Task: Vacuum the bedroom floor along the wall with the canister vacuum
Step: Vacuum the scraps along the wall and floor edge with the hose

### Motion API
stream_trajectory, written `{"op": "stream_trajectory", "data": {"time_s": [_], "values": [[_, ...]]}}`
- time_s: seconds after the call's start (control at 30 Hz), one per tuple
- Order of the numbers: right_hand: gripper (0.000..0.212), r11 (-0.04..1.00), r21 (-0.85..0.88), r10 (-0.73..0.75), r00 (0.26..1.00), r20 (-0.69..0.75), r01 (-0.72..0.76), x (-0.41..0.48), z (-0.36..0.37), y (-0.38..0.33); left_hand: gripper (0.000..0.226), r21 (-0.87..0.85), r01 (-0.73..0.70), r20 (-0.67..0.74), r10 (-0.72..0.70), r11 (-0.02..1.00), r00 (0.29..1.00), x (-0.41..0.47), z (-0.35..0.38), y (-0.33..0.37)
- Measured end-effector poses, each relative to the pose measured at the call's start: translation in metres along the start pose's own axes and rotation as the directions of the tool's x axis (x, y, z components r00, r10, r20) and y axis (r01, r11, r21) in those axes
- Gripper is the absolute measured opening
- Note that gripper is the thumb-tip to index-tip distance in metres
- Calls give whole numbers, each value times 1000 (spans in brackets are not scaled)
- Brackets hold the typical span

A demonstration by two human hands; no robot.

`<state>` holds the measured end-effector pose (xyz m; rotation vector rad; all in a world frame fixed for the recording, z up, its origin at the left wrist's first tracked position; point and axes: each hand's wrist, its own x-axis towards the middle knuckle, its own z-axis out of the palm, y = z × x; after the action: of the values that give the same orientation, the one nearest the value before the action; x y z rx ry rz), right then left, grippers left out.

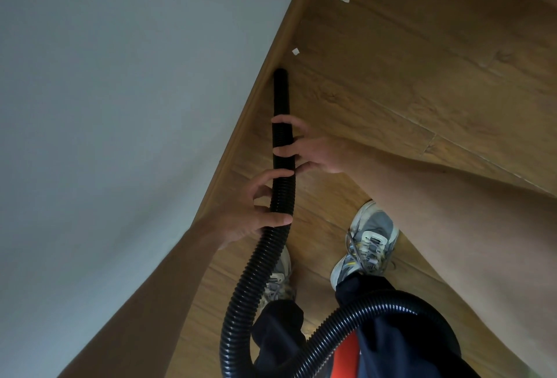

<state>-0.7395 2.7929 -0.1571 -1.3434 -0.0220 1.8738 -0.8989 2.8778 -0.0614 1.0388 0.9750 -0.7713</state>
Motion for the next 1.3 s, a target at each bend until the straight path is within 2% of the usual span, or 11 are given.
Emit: {"op": "stream_trajectory", "data": {"time_s": [0.33, 0.63, 1.3], "values": [[65, 1000, -8, 10, 1000, 1, -10, -1, -20, 3, 73, -2, -13, 10, 13, 1000, 1000, 14, 9, 5], [70, 997, 71, 24, 999, -25, -22, 0, -38, -8, 73, 35, -37, 24, 36, 999, 999, 26, 13, 22], [72, 989, 123, -67, 985, -162, 87, -32, -91, -28, 75, 180, -51, 17, 48, 982, 999, 50, 45, 83]]}}
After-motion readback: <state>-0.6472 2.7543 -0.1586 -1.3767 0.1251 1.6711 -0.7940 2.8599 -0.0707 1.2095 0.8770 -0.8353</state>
